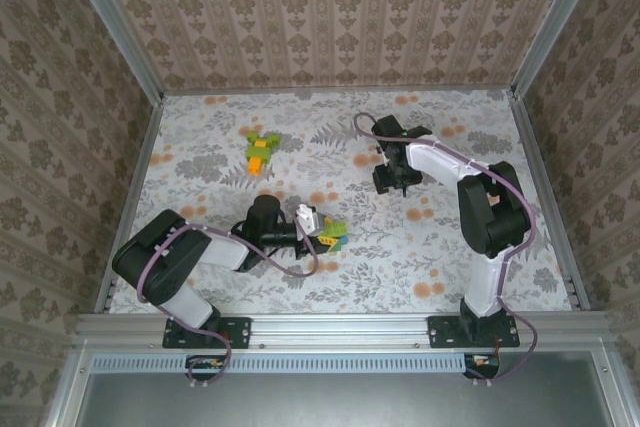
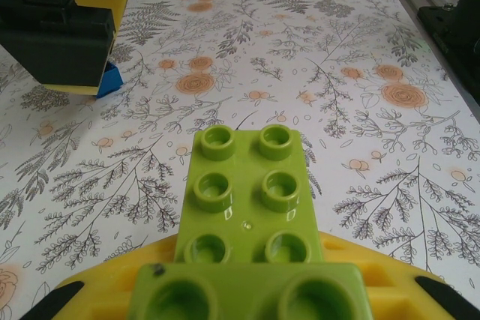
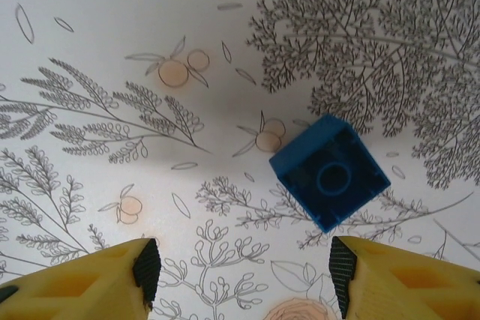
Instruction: Assemble a carrot with lego
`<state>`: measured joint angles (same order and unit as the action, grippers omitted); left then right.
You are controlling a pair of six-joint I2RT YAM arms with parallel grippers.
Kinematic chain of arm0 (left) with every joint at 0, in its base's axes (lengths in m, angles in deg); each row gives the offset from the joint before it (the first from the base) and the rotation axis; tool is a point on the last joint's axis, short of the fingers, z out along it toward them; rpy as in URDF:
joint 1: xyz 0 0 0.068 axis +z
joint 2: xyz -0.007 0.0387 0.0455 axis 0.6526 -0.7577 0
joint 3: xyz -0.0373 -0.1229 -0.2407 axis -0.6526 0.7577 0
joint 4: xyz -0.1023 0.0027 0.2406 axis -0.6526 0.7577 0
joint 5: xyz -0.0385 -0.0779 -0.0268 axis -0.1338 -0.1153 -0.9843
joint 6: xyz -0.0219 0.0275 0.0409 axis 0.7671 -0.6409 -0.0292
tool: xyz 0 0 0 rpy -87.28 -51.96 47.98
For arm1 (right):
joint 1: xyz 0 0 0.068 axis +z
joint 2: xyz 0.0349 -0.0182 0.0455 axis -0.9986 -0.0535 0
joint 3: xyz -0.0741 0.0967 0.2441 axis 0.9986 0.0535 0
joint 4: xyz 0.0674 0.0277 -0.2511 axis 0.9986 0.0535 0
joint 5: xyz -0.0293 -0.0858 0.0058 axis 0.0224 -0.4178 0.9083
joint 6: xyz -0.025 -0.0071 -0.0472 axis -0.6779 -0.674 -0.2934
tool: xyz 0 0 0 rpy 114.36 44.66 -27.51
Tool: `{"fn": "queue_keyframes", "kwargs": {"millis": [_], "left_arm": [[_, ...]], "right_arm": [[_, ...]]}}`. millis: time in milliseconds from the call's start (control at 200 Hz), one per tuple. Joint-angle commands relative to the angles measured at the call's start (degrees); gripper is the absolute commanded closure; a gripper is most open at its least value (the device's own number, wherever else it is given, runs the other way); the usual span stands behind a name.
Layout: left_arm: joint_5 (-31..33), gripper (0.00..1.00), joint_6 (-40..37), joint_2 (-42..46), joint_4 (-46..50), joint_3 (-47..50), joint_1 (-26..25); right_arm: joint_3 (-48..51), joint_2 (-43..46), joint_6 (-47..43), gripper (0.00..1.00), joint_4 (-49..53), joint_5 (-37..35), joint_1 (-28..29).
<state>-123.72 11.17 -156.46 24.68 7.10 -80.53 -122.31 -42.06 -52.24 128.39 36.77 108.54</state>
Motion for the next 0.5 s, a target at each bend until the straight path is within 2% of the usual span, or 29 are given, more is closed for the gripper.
{"fn": "queue_keyframes", "kwargs": {"millis": [0,495], "left_arm": [[2.2,0.71,-1.7,-2.2,4.5,-0.1,-0.5],[2.3,0.71,-1.8,-3.1,5.0,-0.7,-0.4]], "right_arm": [[-1.8,-1.7,-2.7,0.35,-0.5,-1.6,-0.5],[-3.8,-5.4,-4.2,0.34,-1.2,-1.1,-3.1]]}}
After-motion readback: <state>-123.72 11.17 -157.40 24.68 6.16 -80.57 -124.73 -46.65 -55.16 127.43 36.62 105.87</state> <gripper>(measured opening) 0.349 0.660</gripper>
